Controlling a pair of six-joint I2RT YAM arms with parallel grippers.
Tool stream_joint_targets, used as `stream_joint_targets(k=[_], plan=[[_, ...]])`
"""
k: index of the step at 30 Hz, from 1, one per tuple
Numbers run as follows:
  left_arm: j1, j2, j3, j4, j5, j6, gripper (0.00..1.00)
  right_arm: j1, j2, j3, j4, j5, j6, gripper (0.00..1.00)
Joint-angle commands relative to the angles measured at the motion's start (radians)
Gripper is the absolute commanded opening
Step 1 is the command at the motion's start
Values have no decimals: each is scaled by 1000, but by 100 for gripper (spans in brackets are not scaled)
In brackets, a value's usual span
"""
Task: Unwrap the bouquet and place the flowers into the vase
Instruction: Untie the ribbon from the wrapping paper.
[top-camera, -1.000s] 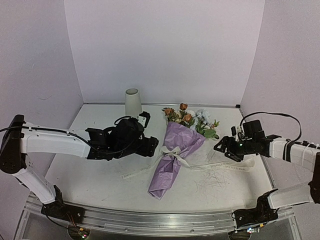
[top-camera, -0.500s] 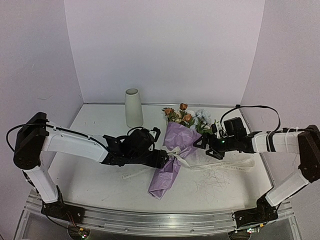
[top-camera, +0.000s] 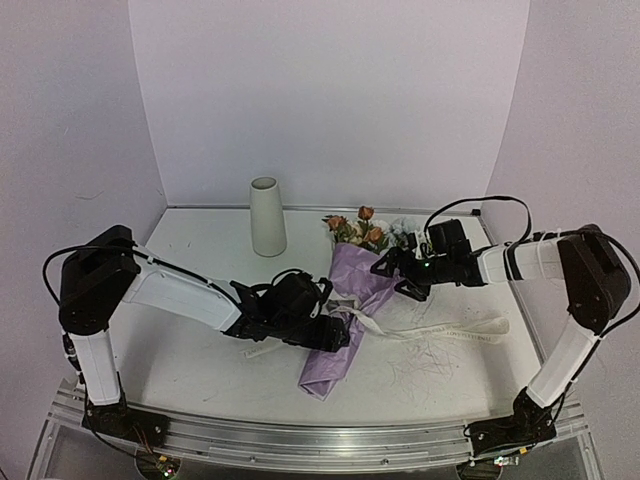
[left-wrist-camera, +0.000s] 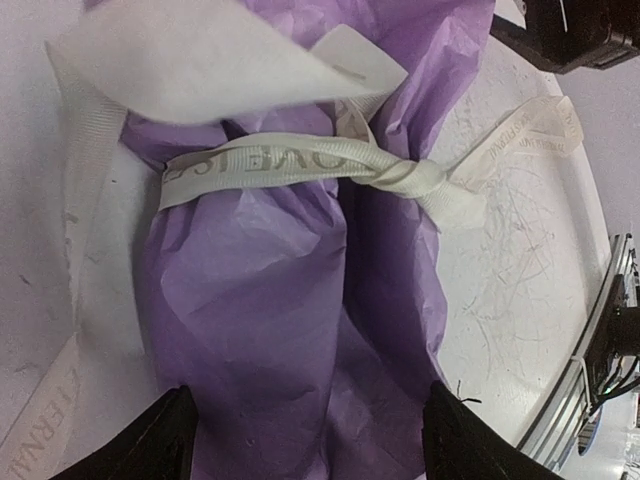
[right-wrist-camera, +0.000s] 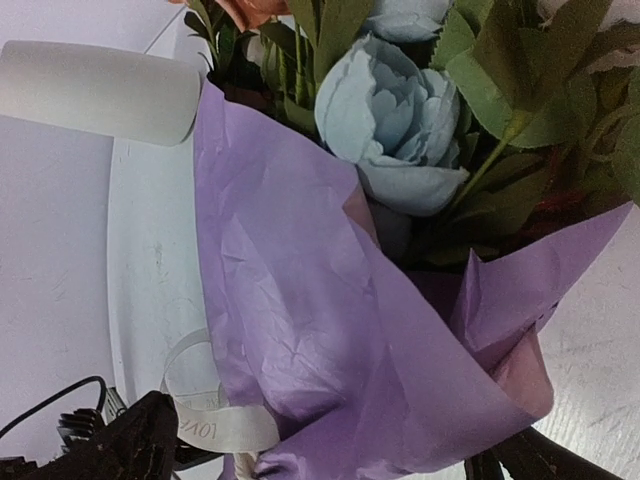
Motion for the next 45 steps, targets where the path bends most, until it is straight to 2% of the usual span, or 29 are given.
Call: stream_joint_targets(k=[1, 6, 13, 15, 19, 20, 24, 26, 31, 36, 45], plan=[[-9, 37, 75, 74, 90, -28, 79, 7, 31, 75, -23, -6, -29, 97], [-12, 57, 118, 100, 146, -32, 77, 7, 19, 99, -96, 35, -67, 97], [6, -29, 104, 18, -7, 62, 77, 7, -94, 23, -176, 152, -152, 96], [12, -43, 103, -1, -55, 94, 67, 6, -117, 15, -211, 158, -186, 93], [52, -21, 151, -27, -45, 148, 47, 7, -154, -13, -256, 165, -217, 76], [67, -15, 168, -29, -32, 151, 44, 8, -162, -21, -260, 158, -219, 69], [97, 21, 224, -30, 49, 193, 38, 28, -202, -50, -261, 127, -226, 35], [99, 40, 255, -50, 71, 226, 36, 53, -215, -55, -260, 117, -226, 26], [101, 78, 293, -62, 87, 297, 35, 109, -209, -39, -260, 79, -233, 28], [105, 98, 332, -82, 124, 359, 30, 139, -192, -19, -258, 64, -231, 28], [106, 119, 339, -103, 135, 408, 29, 191, -121, 9, -246, 57, -233, 23]])
